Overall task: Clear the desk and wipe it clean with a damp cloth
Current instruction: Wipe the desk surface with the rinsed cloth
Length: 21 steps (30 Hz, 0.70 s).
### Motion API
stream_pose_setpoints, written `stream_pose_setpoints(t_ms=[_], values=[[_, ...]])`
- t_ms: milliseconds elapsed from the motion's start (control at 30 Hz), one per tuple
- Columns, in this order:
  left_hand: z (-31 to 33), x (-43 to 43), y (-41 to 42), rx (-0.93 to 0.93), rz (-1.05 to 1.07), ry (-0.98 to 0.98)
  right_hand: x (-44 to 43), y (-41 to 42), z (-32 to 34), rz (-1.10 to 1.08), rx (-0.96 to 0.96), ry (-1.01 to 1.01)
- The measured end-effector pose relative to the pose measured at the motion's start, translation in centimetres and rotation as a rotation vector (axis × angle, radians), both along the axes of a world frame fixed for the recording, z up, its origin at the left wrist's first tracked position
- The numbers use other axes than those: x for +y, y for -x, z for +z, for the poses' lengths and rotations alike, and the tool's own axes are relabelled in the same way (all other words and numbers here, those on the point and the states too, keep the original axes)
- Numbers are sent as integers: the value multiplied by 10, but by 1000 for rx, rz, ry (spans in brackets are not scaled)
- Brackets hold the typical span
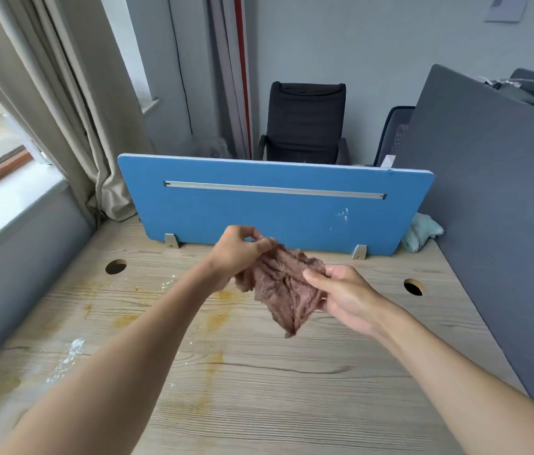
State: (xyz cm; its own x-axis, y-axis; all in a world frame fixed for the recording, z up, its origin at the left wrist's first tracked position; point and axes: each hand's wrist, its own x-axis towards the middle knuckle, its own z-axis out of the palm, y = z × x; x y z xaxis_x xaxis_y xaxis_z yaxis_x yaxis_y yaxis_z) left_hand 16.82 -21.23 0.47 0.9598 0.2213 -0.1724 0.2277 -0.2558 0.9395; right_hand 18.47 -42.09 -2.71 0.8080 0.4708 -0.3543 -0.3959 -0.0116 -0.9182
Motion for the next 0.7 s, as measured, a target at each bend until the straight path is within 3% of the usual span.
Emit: stream_pose_setpoints(t_ms=[133,233,300,400,533,633,700], values=[[-57,-8,-19,147,416,497,-3,-36,-14,-138,8,-85],[-99,-40,-12,500,205,809,0,-57,-21,-224,88,-135],[-108,-63,-13,536,37,910,-2,-65,-28,-255,87,-95],[-108,-83,-31,329,40,869,-10,-78,-44,-271,49,42],[-110,-88,-48,142,210,782,-28,-88,-59,-233,64,118],[-110,-84,-56,107,227,820,-31,-86,-72,-115,178,65],[-112,-81,-58,144,239,739,-23,-81,-73,-141,137,93]])
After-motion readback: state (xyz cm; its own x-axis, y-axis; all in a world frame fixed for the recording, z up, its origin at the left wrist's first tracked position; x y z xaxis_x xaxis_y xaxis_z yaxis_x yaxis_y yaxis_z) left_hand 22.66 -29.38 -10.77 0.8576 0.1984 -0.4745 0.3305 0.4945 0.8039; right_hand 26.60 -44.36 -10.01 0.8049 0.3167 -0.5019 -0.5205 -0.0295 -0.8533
